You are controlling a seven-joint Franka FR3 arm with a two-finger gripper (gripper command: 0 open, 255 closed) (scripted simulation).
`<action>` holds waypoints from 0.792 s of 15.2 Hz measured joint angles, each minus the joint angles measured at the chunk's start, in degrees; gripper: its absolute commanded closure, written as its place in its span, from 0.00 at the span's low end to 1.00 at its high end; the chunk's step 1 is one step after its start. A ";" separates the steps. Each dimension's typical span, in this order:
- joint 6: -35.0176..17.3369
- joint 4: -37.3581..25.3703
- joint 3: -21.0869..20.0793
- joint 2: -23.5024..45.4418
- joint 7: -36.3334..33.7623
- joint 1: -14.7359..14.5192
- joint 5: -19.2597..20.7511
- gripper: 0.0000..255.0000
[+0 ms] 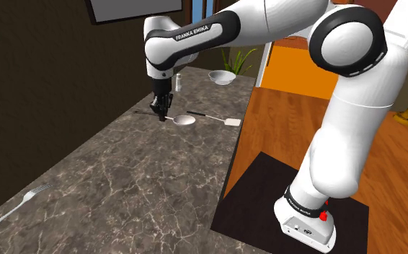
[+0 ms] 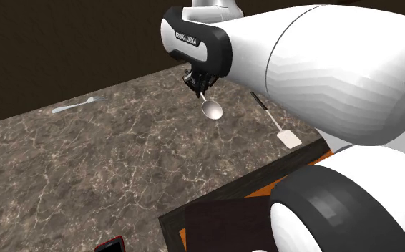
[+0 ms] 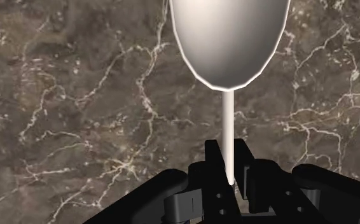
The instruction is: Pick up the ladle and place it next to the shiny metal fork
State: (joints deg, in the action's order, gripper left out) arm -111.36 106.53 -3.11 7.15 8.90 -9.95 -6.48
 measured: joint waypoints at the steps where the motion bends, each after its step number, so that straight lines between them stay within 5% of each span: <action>1: -0.37 0.94 -0.53 -0.67 -1.13 -0.66 -0.04 1.00; 12: -2.00 -0.19 -6.91 0.53 -15.64 -8.75 0.57 1.00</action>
State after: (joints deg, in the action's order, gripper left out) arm -113.36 106.34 -10.02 7.68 -6.75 -18.70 -5.91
